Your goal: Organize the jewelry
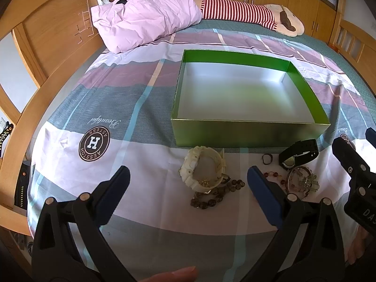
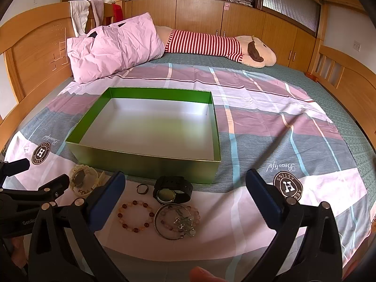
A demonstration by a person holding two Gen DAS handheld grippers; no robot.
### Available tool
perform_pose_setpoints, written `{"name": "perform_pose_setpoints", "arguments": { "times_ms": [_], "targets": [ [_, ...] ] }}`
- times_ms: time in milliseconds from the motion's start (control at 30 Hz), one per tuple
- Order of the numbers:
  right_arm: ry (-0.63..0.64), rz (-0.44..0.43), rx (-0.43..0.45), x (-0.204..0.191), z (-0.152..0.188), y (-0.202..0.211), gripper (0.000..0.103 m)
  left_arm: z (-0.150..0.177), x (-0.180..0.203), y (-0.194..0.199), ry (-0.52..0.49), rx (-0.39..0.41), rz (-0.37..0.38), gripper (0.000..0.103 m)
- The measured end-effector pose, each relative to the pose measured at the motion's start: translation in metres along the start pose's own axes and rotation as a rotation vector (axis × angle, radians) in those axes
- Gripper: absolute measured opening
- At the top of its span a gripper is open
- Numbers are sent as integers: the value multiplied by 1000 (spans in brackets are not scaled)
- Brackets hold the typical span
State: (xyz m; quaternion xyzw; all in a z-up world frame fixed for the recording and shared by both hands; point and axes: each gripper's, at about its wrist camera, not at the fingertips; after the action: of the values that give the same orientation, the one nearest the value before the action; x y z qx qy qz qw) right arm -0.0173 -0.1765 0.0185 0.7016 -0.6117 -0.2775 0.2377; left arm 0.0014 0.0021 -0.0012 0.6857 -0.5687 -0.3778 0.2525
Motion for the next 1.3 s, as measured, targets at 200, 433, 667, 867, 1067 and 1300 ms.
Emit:
{"name": "perform_pose_setpoints", "arguments": {
  "times_ms": [200,433,667,867,1067,1300],
  "targets": [
    [3,3,4,1,0,1,102,0,0,0,-1,0,-1,101],
    [3,3,4,0,-1,1,102,0,0,-1,-1,-2,0,101],
    [2,1,4,0,0,2,102,0,0,-1,-2,-2,0,101],
    [6,1,3,0,0,2,102,1,0,-2,-4,-5,-1,101],
    [6,1,3,-1,1,2,102,2,0,-2,-4,-5,-1,101],
    [8,2,3,-1,1,2,102,2,1,-2,-7,-6,-2,101]
  ]
}}
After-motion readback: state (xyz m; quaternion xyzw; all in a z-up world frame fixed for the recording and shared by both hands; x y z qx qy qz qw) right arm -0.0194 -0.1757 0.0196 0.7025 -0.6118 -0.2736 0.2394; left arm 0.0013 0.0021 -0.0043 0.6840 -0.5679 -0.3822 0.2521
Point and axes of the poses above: each gripper's, at about its wrist camera, not at the fingertips, and y roughly against the way its jaws point, x to its right, z to its underside, and after that the axes turned 13 degrees about -z, right-handed
